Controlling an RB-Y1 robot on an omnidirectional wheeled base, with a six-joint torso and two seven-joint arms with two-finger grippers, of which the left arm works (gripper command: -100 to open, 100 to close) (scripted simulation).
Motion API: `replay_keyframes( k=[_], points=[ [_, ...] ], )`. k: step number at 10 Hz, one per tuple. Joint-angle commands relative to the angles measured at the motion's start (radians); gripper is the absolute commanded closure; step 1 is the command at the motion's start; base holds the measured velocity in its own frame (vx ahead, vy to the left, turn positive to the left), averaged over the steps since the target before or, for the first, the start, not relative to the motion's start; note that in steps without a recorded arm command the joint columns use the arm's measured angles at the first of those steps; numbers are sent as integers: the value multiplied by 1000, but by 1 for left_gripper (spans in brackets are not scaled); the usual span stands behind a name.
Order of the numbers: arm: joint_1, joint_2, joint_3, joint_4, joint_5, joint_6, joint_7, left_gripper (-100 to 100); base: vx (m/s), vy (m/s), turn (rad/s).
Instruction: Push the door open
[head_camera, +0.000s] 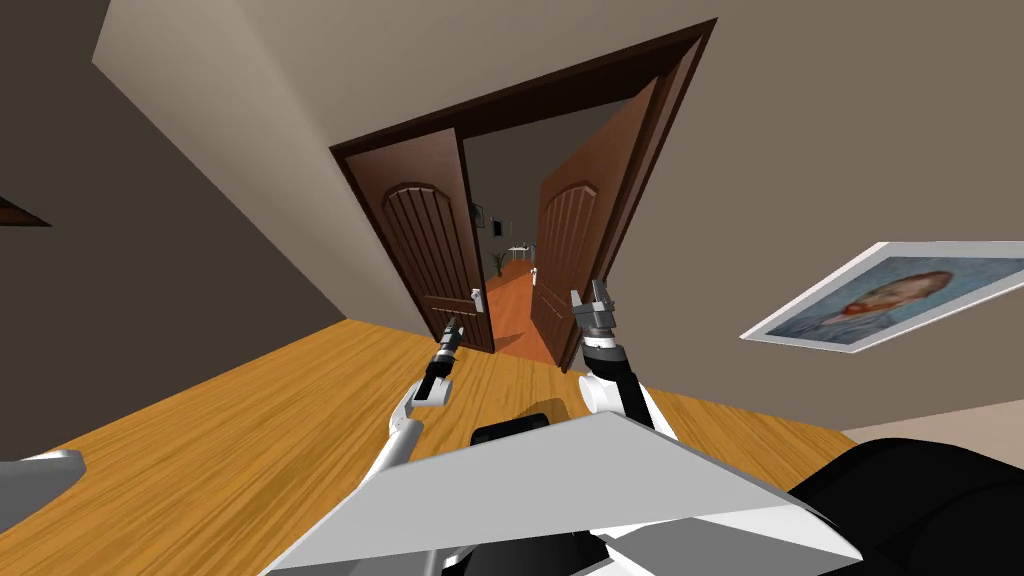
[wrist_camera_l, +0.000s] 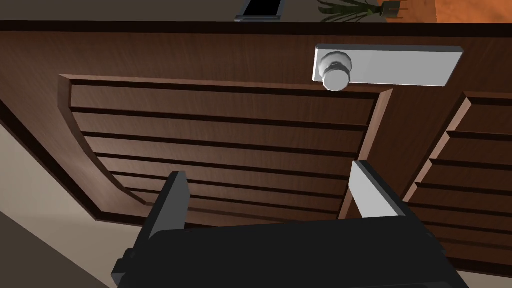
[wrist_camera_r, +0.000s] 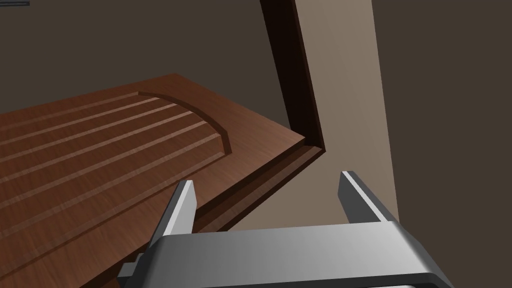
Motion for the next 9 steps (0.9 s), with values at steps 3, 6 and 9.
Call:
replay_keyframes(
  k=[3,6,9],
  points=[
    [-51,18,-14,85,9,-1,12,-100,75,90,-119],
    [-93,31,-24,156,16,-4,21,-100,65,78,-110],
    [-132,44,-34,223,22,-7,30,-100,63,84,-101]
  ],
)
